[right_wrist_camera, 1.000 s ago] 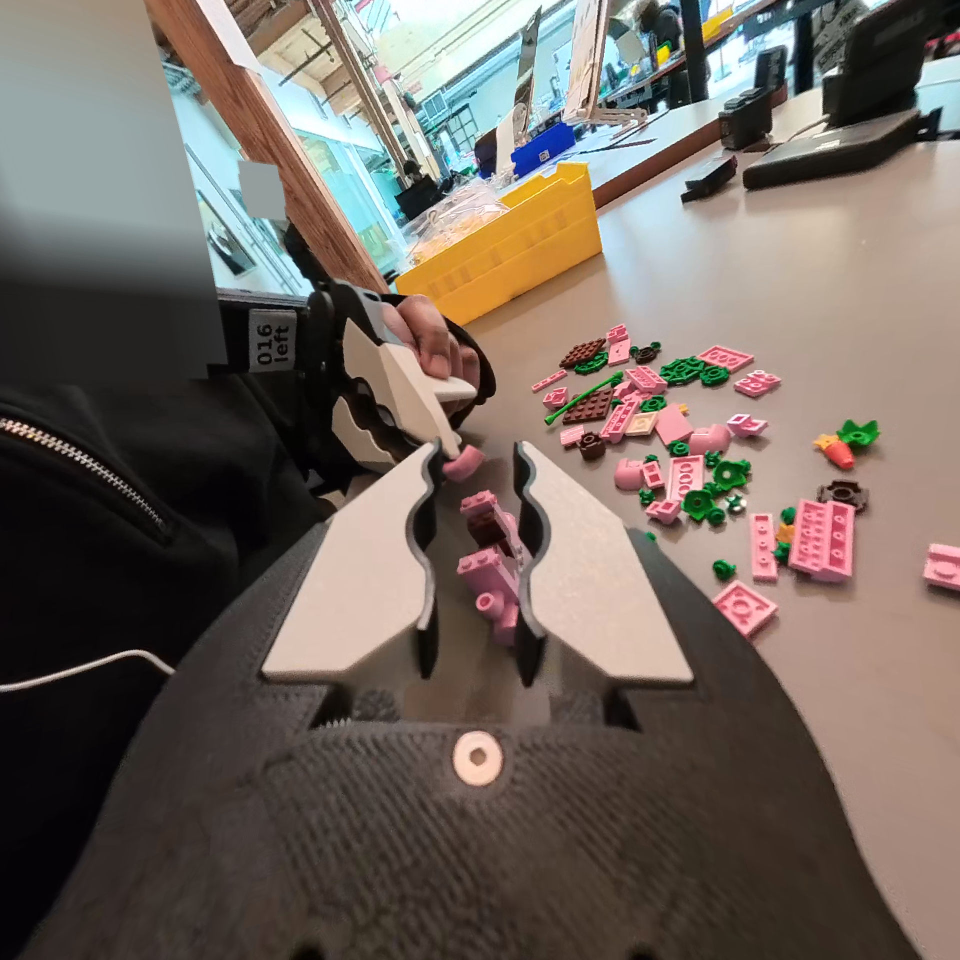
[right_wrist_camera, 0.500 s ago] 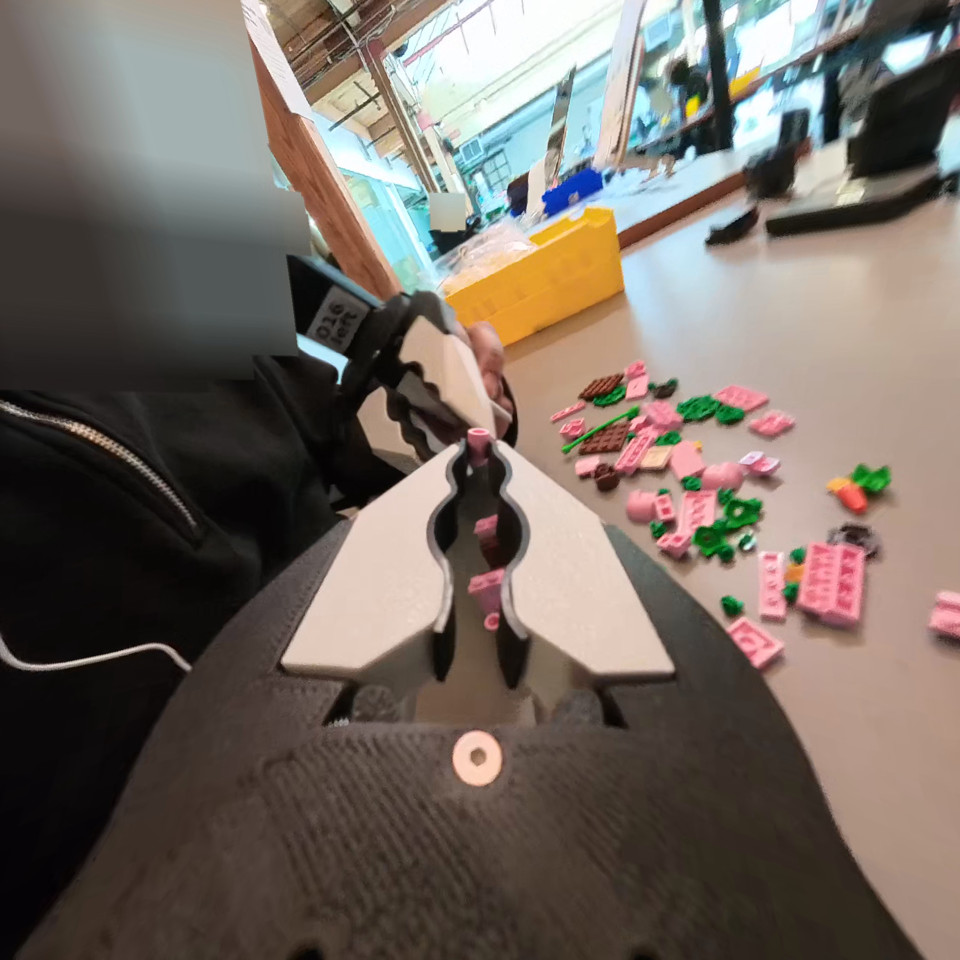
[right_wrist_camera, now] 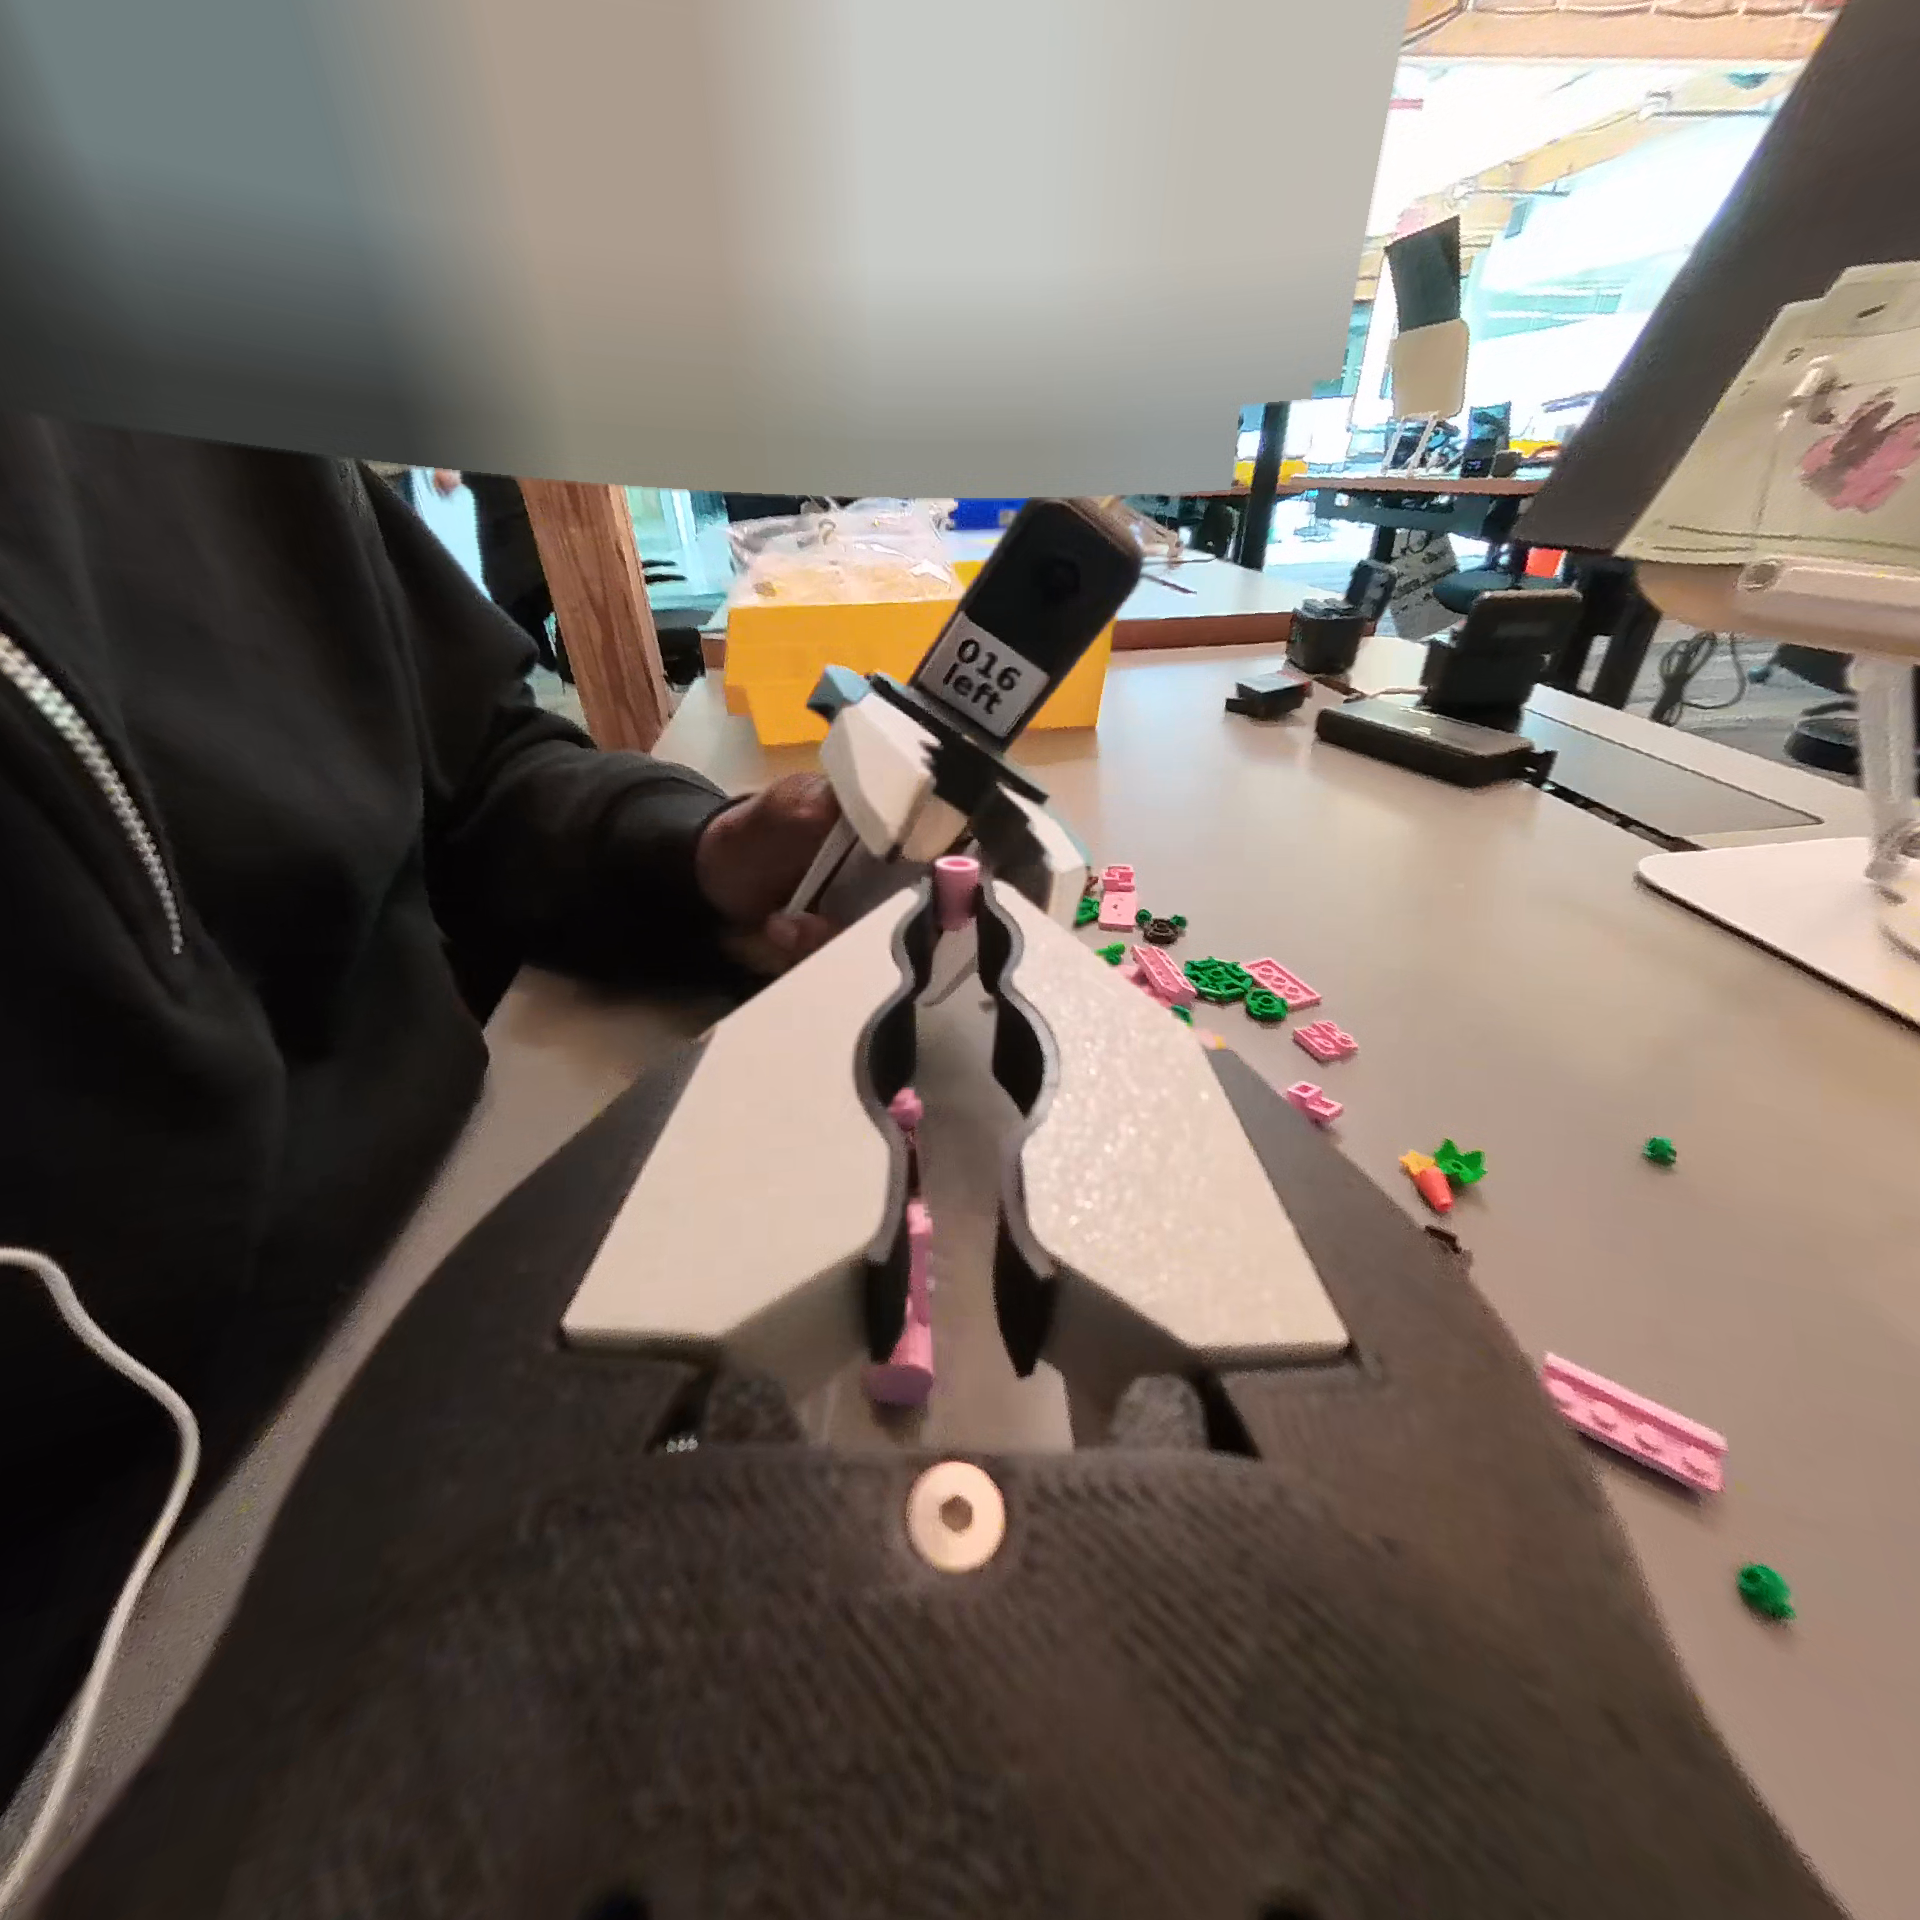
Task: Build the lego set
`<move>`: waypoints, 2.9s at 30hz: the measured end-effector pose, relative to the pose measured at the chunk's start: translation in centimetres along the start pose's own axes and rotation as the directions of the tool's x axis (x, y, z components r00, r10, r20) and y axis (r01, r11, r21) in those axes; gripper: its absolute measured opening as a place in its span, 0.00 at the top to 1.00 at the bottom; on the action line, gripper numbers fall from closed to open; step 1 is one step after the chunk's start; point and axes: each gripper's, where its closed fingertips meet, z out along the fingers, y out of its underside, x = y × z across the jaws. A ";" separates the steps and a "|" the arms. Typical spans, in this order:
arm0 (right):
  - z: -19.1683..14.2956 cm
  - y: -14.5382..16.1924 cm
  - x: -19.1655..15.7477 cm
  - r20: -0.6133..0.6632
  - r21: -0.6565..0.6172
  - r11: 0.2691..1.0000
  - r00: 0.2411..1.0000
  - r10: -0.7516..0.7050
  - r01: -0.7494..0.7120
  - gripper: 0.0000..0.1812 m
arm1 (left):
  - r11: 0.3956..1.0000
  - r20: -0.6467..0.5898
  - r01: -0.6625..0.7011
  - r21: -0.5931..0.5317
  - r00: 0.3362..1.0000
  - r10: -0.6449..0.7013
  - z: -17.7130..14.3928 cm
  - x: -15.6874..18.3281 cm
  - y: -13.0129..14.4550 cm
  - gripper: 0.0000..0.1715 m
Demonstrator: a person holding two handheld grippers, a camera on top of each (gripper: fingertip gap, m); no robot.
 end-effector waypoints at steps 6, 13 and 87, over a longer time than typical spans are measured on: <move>0.2 0.0 -0.2 -0.031 -0.014 0.996 0.996 -0.089 0.088 0.97 | 0.990 -0.085 0.143 0.002 0.986 -0.142 0.4 0.3 0.4 0.87; 0.2 0.2 -0.2 -0.047 -0.034 0.991 0.990 -0.135 0.133 0.97 | 0.986 -0.118 0.165 0.024 0.980 -0.161 0.0 0.4 -0.1 0.97; 0.2 -1.1 -0.9 -0.029 0.040 0.997 0.998 -0.059 0.060 0.97 | 0.985 -0.220 0.169 0.035 0.963 -0.157 -0.1 1.8 -0.4 0.98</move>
